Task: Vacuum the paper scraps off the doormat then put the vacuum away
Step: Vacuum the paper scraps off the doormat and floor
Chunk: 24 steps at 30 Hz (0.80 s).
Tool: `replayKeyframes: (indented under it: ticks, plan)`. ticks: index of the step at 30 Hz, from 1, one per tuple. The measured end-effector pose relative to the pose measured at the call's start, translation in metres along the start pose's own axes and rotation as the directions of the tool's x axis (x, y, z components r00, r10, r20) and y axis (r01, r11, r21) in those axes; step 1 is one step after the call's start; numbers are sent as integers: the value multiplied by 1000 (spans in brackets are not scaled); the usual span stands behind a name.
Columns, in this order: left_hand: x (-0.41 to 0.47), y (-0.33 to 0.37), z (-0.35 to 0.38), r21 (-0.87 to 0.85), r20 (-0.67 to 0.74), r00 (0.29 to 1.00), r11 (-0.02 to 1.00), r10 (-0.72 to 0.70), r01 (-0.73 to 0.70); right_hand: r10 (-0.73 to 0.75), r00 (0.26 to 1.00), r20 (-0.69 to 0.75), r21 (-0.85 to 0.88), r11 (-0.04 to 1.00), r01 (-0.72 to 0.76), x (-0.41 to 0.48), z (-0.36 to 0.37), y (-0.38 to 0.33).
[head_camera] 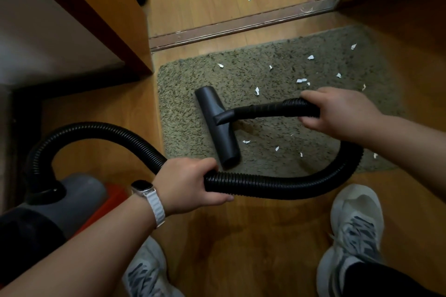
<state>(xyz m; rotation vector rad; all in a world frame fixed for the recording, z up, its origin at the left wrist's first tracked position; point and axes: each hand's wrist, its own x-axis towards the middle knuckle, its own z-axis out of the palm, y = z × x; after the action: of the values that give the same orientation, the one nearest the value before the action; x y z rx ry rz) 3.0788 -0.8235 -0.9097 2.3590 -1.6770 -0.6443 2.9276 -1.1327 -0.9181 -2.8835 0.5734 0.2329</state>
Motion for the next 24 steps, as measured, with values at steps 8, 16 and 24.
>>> replayKeyframes:
  ticks: [8,16,24]
  plan:
    - [6,3,-4,-14,-12,1000,1000,-17,17,38,999,-3,9,999,-38,-2,-10,12]
    - [-3,-3,2,58,44,999,998,25,-28,-96,995,35,-22,995,97,0,9,-24]
    - [4,3,-4,-21,46,995,996,-83,84,89,991,103,-36,996,-86,16,-34,7]
